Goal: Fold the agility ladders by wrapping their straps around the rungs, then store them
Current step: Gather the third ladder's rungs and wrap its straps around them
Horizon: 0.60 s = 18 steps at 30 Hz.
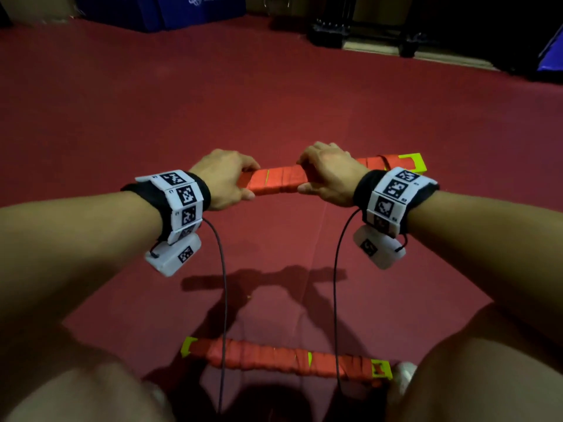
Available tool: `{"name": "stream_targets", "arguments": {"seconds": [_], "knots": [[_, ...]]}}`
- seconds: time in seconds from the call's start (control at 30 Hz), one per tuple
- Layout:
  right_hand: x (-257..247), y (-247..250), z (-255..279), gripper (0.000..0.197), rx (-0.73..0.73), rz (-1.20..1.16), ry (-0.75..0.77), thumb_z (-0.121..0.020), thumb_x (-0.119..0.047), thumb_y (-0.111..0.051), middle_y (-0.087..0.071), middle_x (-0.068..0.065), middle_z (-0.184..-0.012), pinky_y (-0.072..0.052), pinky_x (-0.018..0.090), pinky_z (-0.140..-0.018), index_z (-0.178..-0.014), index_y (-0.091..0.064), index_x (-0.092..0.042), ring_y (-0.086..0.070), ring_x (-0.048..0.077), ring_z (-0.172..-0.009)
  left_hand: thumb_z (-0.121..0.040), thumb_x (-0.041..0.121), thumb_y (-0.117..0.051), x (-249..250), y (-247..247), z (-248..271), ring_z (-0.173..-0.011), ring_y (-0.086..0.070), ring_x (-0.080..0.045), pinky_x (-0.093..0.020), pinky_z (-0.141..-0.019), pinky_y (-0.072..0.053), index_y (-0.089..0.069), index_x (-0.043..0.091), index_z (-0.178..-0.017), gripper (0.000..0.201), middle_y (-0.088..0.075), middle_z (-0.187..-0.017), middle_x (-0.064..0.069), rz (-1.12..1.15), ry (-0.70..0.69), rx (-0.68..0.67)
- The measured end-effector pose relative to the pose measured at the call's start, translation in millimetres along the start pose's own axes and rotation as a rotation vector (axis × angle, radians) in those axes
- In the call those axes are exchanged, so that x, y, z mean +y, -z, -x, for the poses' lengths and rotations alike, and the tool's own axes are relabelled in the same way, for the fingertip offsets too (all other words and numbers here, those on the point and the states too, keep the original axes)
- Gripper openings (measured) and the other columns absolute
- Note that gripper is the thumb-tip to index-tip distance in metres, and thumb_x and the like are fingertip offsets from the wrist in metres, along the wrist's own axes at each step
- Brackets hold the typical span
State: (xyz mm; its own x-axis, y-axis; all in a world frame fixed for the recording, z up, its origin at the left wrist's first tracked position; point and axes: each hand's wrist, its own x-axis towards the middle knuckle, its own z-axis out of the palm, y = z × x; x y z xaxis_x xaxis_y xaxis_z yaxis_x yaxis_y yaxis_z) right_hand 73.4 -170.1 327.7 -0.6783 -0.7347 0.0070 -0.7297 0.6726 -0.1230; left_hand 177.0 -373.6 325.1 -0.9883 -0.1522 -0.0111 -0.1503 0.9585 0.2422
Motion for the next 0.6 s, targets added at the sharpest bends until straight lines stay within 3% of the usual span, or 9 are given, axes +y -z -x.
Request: {"name": "stream_targets", "arguments": {"seconds": [0.1, 0.33, 0.43, 0.5, 0.6], "knots": [[-4, -6, -4, 0.056, 0.001, 0.019, 0.022, -0.086, -0.042, -0.072, -0.053, 0.011, -0.125, -0.044, 0.049, -0.097, -0.129, -0.053, -0.012, -0.05, 0.035, -0.114, -0.087, 0.03, -0.078, -2, -4, 1, -0.12, -0.056, -0.028, -0.041, -0.098, -0.047, -0.058, 0.025, -0.136, 0.053, -0.062, -0.128, -0.004, -0.029, -0.007, -0.008], [-15, -23, -10, 0.065, -0.047, 0.081, 0.066, -0.083, -0.041, -0.074, -0.056, 0.013, -0.124, -0.046, 0.04, -0.093, -0.134, -0.051, -0.01, -0.054, 0.034, -0.112, -0.088, 0.027, -0.076, 2, -29, -4, -0.12, -0.055, -0.03, -0.038, -0.094, -0.045, -0.056, 0.027, -0.138, 0.054, -0.061, -0.129, -0.004, -0.035, 0.008, -0.019], [-23, -46, -13, 0.055, -0.086, 0.094, 0.108, -0.084, -0.043, -0.072, -0.057, 0.012, -0.118, -0.045, 0.036, -0.086, -0.126, -0.057, -0.01, -0.055, 0.034, -0.109, -0.088, 0.027, -0.076, 5, -50, -7, -0.119, -0.056, -0.03, -0.038, -0.092, -0.046, -0.057, 0.025, -0.137, 0.053, -0.061, -0.128, -0.005, -0.03, -0.005, -0.049], [-25, -66, -12, 0.044, -0.108, 0.098, 0.11, -0.086, -0.04, -0.071, -0.057, 0.011, -0.113, -0.037, 0.032, -0.077, -0.116, -0.059, -0.01, -0.055, 0.032, -0.105, -0.088, 0.026, -0.076, 5, -67, -8, -0.117, -0.057, -0.03, -0.038, -0.089, -0.046, -0.059, 0.022, -0.135, 0.05, -0.061, -0.126, -0.006, -0.018, -0.009, -0.073], [-21, -97, -8, 0.046, -0.13, 0.029, 0.068, -0.086, -0.039, -0.073, -0.056, 0.011, -0.114, -0.04, 0.035, -0.078, -0.118, -0.058, -0.01, -0.055, 0.033, -0.104, -0.089, 0.027, -0.076, 3, -95, -7, -0.119, -0.056, -0.031, -0.039, -0.09, -0.046, -0.057, 0.023, -0.138, 0.053, -0.06, -0.128, -0.006, -0.019, -0.008, -0.114]]}}
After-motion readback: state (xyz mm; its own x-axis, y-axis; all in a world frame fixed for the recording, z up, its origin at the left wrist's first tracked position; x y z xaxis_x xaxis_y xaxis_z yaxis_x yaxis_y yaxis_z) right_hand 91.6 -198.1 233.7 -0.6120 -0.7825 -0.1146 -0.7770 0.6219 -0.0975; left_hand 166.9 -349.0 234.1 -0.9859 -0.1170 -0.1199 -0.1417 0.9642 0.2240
